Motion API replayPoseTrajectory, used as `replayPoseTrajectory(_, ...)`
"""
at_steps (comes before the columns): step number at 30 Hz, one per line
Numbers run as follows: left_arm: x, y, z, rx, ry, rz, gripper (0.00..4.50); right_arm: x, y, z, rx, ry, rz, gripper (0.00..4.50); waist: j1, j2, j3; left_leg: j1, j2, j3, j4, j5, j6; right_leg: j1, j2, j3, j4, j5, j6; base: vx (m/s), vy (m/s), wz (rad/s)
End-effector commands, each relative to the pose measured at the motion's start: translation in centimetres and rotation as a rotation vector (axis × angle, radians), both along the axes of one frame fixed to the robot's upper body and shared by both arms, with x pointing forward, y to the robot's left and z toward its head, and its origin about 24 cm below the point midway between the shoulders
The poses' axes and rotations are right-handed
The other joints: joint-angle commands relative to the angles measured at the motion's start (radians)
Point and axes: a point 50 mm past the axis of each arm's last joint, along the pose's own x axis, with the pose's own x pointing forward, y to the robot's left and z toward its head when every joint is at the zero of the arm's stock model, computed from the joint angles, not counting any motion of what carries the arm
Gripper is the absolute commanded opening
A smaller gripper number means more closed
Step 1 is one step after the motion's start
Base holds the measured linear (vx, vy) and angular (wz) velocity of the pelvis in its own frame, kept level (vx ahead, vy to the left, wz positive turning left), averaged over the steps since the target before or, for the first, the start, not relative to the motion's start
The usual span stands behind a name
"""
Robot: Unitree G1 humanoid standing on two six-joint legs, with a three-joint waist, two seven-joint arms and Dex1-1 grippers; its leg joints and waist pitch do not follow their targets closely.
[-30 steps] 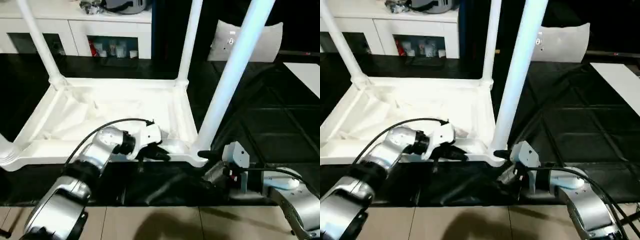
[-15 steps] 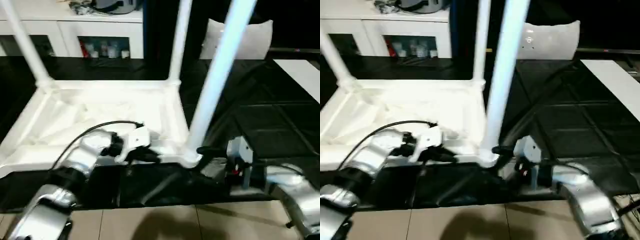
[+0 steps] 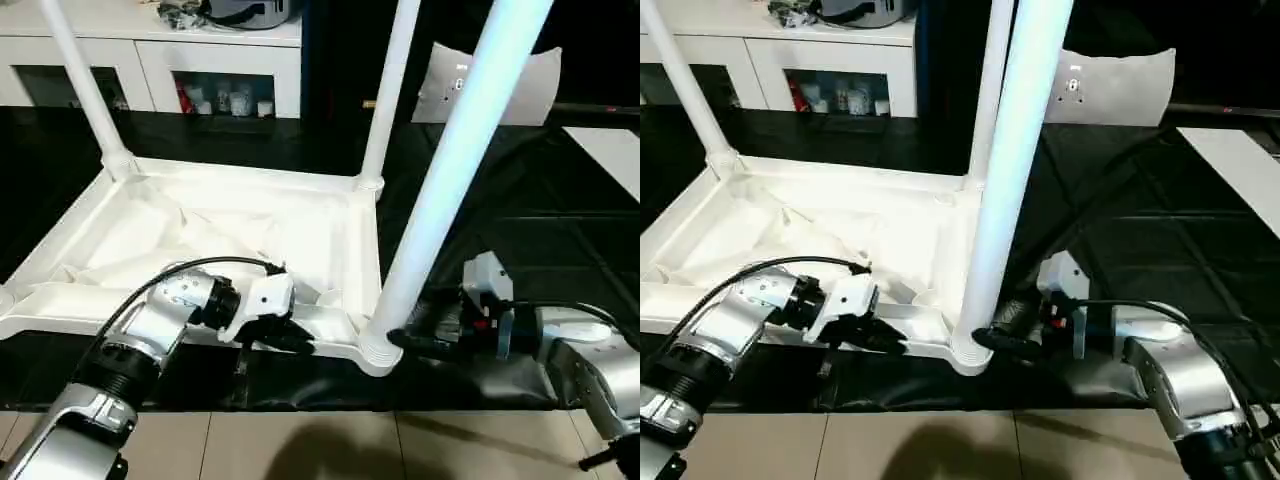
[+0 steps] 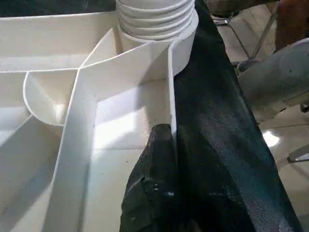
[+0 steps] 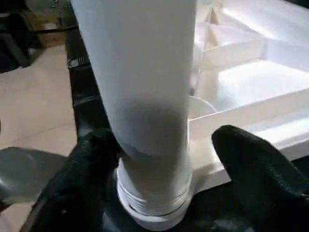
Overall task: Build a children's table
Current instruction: Rotate leg to tighten
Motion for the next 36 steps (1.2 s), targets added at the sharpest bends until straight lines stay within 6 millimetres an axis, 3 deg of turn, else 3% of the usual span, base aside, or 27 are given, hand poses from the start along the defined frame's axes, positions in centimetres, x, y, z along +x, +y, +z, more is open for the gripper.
replayPoseTrajectory(1, -0.4, -0.8, 0.1, 0.025, -0.005, -0.068, 0.0, 0.2, 0.1, -0.2, -0.012, 0.012, 0.017, 3.27, 0.003, -0.009, -0.064, -0.018, 0.073, -0.026, -0.063, 0.016, 0.093, 0.069, -0.113, 0.096, -0.062, -0.247, -0.016, 0.0, 0.0, 0.0)
replayPoseTrajectory(3, -0.3, -0.9, 0.1, 0.026, -0.006, -0.068, 0.0, 0.4, 0.3, -0.5, -0.011, 0.024, 0.036, 3.14, 0.003, -0.004, -0.064, -0.016, 0.073, -0.026, -0.062, 0.013, 0.091, 0.067, -0.114, 0.096, -0.062, -0.248, -0.02, 0.0, 0.0, 0.0)
replayPoseTrajectory(12, -0.3, -0.9, 0.2, 0.034, -0.007, -0.069, 0.0, 0.5, 0.9, -1.3, -0.022, 0.069, 0.104, 2.35, 0.004, -0.005, -0.065, -0.017, 0.076, -0.026, -0.061, 0.019, 0.088, 0.067, -0.113, 0.096, -0.059, -0.236, -0.029, 0.0, 0.0, 0.0)
replayPoseTrajectory(23, 0.5, -1.5, 0.6, -0.012, 0.018, 0.044, 0.0, -0.2, 1.9, -1.6, 0.038, 0.122, 0.122, 1.98, 0.011, -0.005, -0.064, -0.015, 0.076, -0.026, -0.061, 0.021, 0.083, 0.068, -0.114, 0.097, -0.061, -0.245, -0.029, 0.0, 0.0, 0.0)
replayPoseTrajectory(25, 1.2, -1.8, 0.7, -0.014, 0.018, 0.12, 0.0, -0.4, 2.7, -1.9, 0.039, 0.13, 0.081, 1.98, 0.01, -0.004, -0.062, -0.014, 0.075, -0.026, -0.063, 0.015, 0.077, 0.066, -0.113, 0.096, -0.063, -0.259, -0.023, 0.0, 0.0, 0.0)
replayPoseTrajectory(28, 2.0, -2.7, 1.1, -0.057, 0.032, 0.211, 0.0, 0.0, 3.8, -2.6, -0.005, 0.114, -0.018, 1.98, 0.009, -0.006, -0.056, -0.012, 0.061, -0.02, -0.063, -0.034, 0.054, 0.066, -0.109, 0.091, -0.086, -0.37, 0.023, 0.0, 0.0, 0.0)
replayPoseTrajectory(30, 2.7, -3.7, 1.3, -0.071, 0.023, 0.285, 0.0, 1.0, 4.9, -2.9, -0.012, 0.11, -0.157, 1.98, 0.004, -0.004, -0.054, -0.006, 0.057, -0.021, -0.063, -0.056, 0.034, 0.06, -0.104, 0.081, -0.097, -0.426, 0.052, 0.0, 0.0, 0.0)
replayPoseTrajectory(31, 2.9, -4.0, 1.4, -0.075, 0.018, 0.309, 0.0, 1.5, 5.2, -3.0, -0.012, 0.113, -0.212, 1.98, -0.008, -0.006, -0.055, -0.008, 0.052, -0.024, -0.061, -0.079, 0.014, 0.062, -0.102, 0.069, -0.107, -0.461, 0.081, 0.0, 0.0, 0.0)
replayPoseTrajectory(32, 3.3, -4.5, 1.6, -0.087, 0.012, 0.345, 0.0, 1.9, 5.7, -3.1, -0.022, 0.109, -0.26, 1.97, -0.011, -0.006, -0.055, -0.011, 0.052, -0.026, -0.061, -0.082, 0.015, 0.067, -0.103, 0.067, -0.109, -0.465, 0.093, 0.0, 0.0, 0.0)
replayPoseTrajectory(34, 3.8, -5.2, 1.8, -0.106, -0.002, 0.411, 0.0, 2.6, 6.3, -3.2, -0.029, 0.107, -0.348, 1.96, -0.019, -0.003, -0.057, -0.01, 0.054, -0.027, -0.06, -0.084, 0.018, 0.064, -0.103, 0.068, -0.111, -0.45, 0.101, 0.0, 0.0, 0.0)
replayPoseTrajectory(36, 4.5, -5.8, 2.0, -0.12, -0.022, 0.479, 0.0, 3.4, 6.8, -3.3, -0.027, 0.114, -0.456, 1.95, -0.029, -0.003, -0.058, -0.009, 0.054, -0.029, -0.06, -0.087, 0.02, 0.06, -0.102, 0.068, -0.112, -0.439, 0.089, 0.0, 0.0, 0.0)
